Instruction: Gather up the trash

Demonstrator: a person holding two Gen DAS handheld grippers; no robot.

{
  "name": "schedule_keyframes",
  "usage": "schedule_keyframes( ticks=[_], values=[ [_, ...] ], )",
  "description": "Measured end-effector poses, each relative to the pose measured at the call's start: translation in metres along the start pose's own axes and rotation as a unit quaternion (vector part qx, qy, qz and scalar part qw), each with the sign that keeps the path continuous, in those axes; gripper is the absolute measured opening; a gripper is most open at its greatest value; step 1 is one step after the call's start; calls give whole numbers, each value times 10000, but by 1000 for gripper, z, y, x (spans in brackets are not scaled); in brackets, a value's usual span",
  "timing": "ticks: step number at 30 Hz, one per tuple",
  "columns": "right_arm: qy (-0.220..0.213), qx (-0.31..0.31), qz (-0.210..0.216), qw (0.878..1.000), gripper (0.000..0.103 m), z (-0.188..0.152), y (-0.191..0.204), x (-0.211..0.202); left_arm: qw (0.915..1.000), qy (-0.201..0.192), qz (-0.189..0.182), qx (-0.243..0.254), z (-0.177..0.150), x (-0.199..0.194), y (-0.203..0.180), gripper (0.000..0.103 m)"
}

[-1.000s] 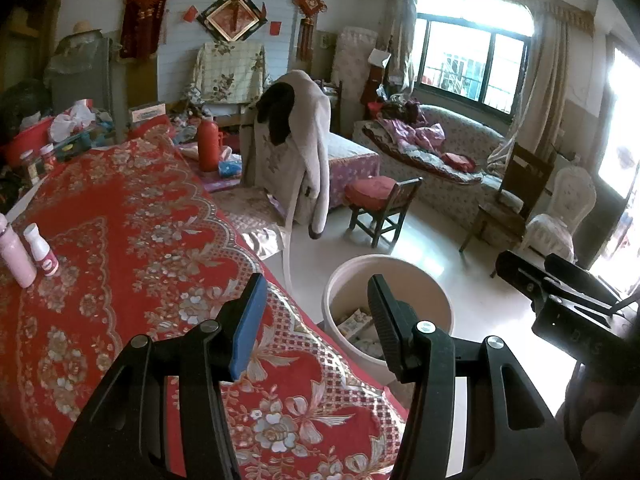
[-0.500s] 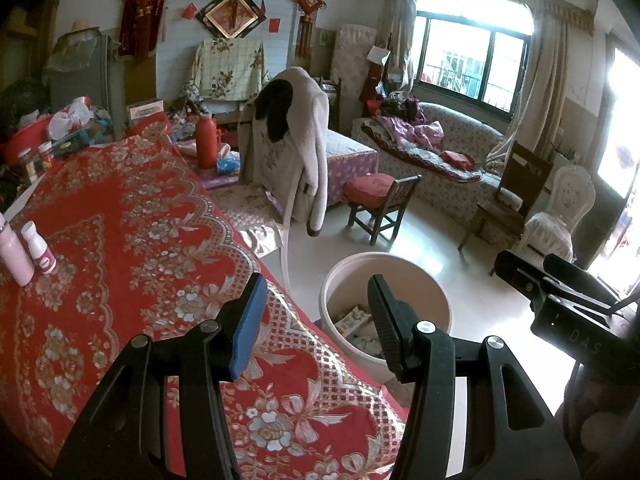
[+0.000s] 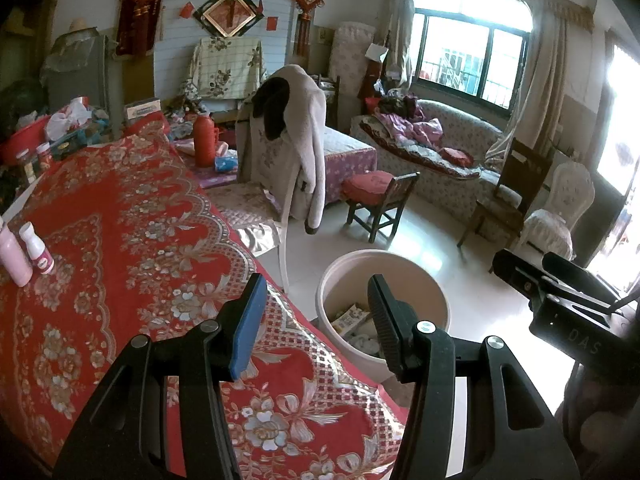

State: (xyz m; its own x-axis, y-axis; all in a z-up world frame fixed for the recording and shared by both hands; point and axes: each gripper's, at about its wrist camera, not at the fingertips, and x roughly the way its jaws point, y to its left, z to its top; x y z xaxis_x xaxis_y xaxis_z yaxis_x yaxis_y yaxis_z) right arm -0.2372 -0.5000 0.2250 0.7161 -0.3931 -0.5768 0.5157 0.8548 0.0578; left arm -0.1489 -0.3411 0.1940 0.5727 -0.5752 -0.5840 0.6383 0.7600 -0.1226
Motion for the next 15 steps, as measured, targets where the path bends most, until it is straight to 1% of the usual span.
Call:
schedule_keyframes(
  ticks=[9,15],
  values=[
    [3,-2,3,10000,87,2,-1,1,10000,50,-30,12,0,1,-6,51],
    [104,-21,-9,9999,87,-9,-6,0,9996,217,-128,-86,0,9,-3,51]
  ],
)
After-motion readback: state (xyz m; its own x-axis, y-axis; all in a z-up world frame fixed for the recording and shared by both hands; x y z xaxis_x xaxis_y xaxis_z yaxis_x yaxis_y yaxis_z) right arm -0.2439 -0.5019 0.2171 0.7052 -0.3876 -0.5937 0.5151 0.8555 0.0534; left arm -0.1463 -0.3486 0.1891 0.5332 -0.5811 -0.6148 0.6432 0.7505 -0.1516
